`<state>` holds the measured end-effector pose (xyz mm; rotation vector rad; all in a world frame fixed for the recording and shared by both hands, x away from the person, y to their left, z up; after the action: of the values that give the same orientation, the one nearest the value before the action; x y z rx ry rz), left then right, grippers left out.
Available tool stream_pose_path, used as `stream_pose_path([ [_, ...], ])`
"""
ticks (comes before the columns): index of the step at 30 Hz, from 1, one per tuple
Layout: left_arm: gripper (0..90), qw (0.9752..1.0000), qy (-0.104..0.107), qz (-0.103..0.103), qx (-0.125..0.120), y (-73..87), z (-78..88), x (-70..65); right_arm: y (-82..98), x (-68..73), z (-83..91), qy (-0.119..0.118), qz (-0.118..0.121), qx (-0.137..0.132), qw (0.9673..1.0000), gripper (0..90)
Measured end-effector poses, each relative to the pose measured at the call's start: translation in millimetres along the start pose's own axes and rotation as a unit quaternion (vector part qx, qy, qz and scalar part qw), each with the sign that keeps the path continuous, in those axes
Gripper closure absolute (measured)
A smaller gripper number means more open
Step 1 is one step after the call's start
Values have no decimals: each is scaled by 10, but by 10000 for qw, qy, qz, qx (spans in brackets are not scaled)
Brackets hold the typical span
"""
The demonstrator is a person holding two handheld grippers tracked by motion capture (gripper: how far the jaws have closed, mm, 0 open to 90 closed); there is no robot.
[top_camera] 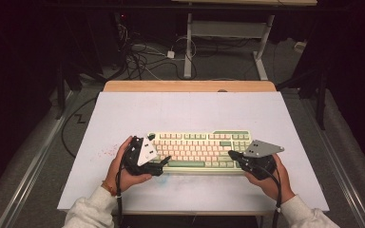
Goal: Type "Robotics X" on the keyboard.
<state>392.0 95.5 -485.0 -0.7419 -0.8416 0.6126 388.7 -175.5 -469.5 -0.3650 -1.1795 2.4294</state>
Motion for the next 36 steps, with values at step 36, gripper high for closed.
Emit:
stream_pose_path([
  [36, 151, 9988, -52, 243, 425, 615, 311, 86, -328, -60, -768, -203, 3, 270, 9994, 900],
])
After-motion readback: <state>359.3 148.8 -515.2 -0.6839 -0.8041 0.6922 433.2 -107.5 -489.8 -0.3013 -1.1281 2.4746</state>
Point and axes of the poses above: each handheld gripper's, and its own axes: z roughly backward along the jaws, y roughly out of its underside, x roughly to its left, the point moved 9 cm from there along -z, roughly forward along the jaws, and after that the axes turned 14 degrees about -y, right-handed, at the moved point
